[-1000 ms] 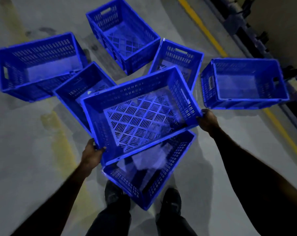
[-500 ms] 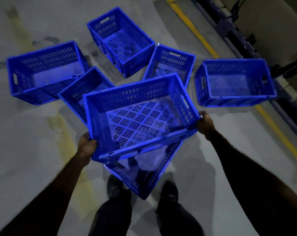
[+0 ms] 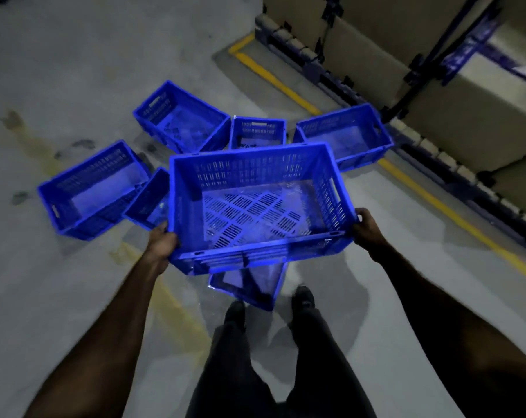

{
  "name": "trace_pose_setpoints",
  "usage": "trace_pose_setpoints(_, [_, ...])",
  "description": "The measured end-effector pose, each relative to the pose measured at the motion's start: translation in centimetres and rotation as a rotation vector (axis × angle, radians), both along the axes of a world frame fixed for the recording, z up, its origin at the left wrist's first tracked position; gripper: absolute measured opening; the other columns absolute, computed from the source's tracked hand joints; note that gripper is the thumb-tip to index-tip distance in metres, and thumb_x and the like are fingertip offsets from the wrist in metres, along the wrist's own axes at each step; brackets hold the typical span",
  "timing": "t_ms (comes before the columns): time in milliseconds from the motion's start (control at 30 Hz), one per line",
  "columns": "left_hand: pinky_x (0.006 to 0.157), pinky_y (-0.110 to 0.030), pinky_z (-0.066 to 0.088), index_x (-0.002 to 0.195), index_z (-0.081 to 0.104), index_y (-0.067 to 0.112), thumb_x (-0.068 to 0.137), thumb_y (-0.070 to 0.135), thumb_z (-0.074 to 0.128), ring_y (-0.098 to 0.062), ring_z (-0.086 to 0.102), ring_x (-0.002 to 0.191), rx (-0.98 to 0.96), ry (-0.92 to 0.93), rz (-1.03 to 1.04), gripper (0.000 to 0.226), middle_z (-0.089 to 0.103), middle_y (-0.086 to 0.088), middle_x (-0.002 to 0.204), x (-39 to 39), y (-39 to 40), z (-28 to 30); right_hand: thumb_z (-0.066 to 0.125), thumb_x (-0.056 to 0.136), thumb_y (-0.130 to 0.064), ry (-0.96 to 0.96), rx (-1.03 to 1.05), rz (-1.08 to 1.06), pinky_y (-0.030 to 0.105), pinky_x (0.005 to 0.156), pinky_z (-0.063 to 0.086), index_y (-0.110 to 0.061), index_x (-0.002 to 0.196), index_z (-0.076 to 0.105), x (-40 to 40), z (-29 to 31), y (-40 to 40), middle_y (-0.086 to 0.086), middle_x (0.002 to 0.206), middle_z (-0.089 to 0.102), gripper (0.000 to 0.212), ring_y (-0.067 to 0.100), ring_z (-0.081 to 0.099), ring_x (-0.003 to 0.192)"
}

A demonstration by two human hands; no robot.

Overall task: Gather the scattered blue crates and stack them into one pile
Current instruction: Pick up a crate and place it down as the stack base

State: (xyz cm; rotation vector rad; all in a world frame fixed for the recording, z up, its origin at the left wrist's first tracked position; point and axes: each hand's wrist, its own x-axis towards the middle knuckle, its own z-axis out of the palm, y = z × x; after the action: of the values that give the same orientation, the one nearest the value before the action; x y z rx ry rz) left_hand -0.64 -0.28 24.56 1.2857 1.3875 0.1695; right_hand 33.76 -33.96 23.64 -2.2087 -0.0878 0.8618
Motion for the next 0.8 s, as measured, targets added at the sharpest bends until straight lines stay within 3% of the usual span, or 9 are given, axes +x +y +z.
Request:
trace_pose_setpoints(100, [0.066,-0.038,0.046,0.106,0.065,0.010,0.079,-0.016,0.039,-0.030,0.056,0.075,0.025,0.009,-0.125,0.046,0.064,-0.015,0.093,0.6,1.0,2.8,0.045,0.088,-0.001,-0.028,0.068,-0.158,0.032,0.058,0.049,-0.022,0.103,0.049,-4.1,3.9,-3.1,0.020,0.107,0.066,0.026,0.026,0.061,0.079])
trace_pose_setpoints(233, [0.035,-0.024,0.044,0.098,0.065,0.012,0.079,-0.017,0.043,-0.025,0.051,0.058,0.105,0.029,-0.286,0.041,0.054,-0.015,0.081,3.3,0.6,6.2,0.044,0.073,-0.017,-0.031,0.113,-0.353,0.034,0.060,0.050,-0.014,0.112,0.049,-10.0,7.5,-7.7,0.013,0.105,0.063,0.040,0.026,0.062,0.084])
trace_pose_setpoints(333, [0.033,-0.018,0.043,0.099,0.063,0.014,0.086,-0.019,0.039,-0.005,0.053,0.038,0.124,-0.004,-0.435,0.043,0.052,-0.009,0.078,6.0,-1.1,8.0,0.044,0.084,-0.006,-0.054,0.070,-0.467,0.034,0.062,0.051,-0.010,0.115,0.051,-13.1,8.1,-11.7,0.011,0.108,0.063,0.032,0.026,0.062,0.085])
trace_pose_setpoints(433, [0.037,-0.013,0.041,0.118,0.061,0.003,0.088,-0.020,0.037,-0.013,0.057,0.051,0.108,-0.035,-0.602,0.045,0.057,-0.011,0.083,8.5,-3.2,9.1,0.041,0.081,-0.005,-0.082,0.042,-0.585,0.034,0.063,0.053,-0.007,0.114,0.057,-15.8,8.3,-15.8,0.012,0.110,0.066,0.037,0.027,0.065,0.086])
trace_pose_setpoints(500, [0.038,-0.010,0.038,0.119,0.059,0.003,0.089,-0.022,0.037,-0.011,0.057,0.050,0.115,-0.073,-0.699,0.045,0.058,-0.014,0.083,10.7,-5.7,9.9,0.040,0.078,-0.004,-0.095,0.035,-0.665,0.033,0.061,0.052,-0.007,0.109,0.061,-17.5,8.7,-19.1,0.013,0.107,0.068,0.038,0.025,0.064,0.082])
trace_pose_setpoints(633, [0.043,-0.010,0.045,0.107,0.061,0.009,0.091,-0.021,0.034,0.000,0.061,0.046,0.063,-0.126,-0.838,0.044,0.067,0.011,0.058,14.9,-12.0,10.7,0.039,0.063,-0.016,-0.115,0.027,-0.814,0.028,0.055,0.048,-0.005,0.111,0.063,-20.3,8.8,-26.2,0.016,0.106,0.070,0.055,0.023,0.063,0.075])
trace_pose_setpoints(667, [0.044,-0.016,0.050,0.107,0.063,0.011,0.090,-0.020,0.034,-0.001,0.064,0.050,0.018,-0.141,-0.847,0.045,0.070,0.009,0.064,16.0,-13.3,10.4,0.039,0.062,-0.017,-0.121,0.031,-0.856,0.027,0.055,0.047,-0.004,0.112,0.062,-20.8,8.8,-28.1,0.015,0.104,0.069,0.057,0.023,0.062,0.074])
trace_pose_setpoints(733, [0.051,-0.028,0.058,0.113,0.066,0.010,0.087,-0.017,0.037,-0.021,0.070,0.077,0.001,-0.142,-0.902,0.048,0.073,-0.006,0.087,18.2,-15.7,9.8,0.039,0.060,-0.017,-0.139,0.024,-0.926,0.025,0.051,0.046,-0.003,0.112,0.063,-21.6,9.1,-30.9,0.016,0.101,0.068,0.059,0.021,0.061,0.070])
trace_pose_setpoints(800, [0.055,-0.026,0.056,0.120,0.065,0.010,0.082,-0.014,0.040,-0.029,0.063,0.094,0.032,-0.152,-0.985,0.052,0.067,-0.014,0.103,20.5,-18.3,9.0,0.040,0.062,-0.016,-0.166,0.040,-0.981,0.024,0.048,0.046,-0.003,0.111,0.064,-22.3,9.7,-33.7,0.017,0.100,0.069,0.057,0.021,0.061,0.068])
